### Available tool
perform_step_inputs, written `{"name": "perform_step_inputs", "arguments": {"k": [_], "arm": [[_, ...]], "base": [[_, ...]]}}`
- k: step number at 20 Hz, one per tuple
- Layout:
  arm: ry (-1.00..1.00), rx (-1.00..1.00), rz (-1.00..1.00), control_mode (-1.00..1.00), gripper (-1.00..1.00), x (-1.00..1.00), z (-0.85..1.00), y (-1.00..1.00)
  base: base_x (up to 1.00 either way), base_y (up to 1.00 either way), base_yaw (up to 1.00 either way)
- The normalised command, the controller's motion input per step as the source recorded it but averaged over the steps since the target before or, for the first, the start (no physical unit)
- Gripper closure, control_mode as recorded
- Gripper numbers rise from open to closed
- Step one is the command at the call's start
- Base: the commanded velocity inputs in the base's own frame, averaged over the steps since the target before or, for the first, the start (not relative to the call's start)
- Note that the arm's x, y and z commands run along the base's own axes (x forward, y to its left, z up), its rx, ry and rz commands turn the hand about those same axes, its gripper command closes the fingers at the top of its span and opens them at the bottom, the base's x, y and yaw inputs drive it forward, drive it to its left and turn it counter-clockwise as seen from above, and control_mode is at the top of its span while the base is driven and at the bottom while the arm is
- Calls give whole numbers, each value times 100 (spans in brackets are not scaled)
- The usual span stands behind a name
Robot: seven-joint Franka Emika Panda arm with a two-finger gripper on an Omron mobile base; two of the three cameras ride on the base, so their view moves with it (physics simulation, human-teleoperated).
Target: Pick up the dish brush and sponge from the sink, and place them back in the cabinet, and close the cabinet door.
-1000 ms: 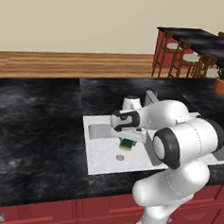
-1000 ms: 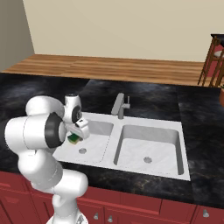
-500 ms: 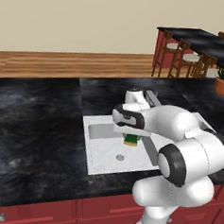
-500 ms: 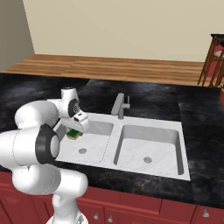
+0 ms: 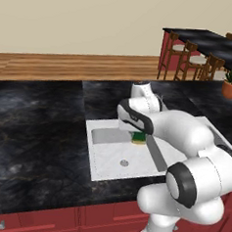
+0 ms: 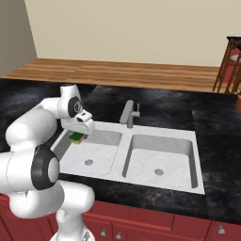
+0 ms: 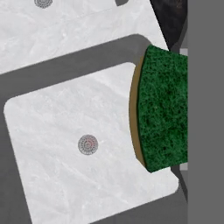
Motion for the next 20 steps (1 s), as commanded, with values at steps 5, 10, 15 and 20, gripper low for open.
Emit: {"name": "perform_step_inputs", "arguments": {"k": [5,10,15,20], "arm": [[0,-1,12,-100,100,-14,38,-17],[0,-1,17,-100,100,-18,31,-26],[0,0,14,-100,100,-26,34,-15],[0,0,8,-100,100,-25,42,0]], "base": [[0,0,0],[0,0,0],[0,0,0],[0,0,0]]}}
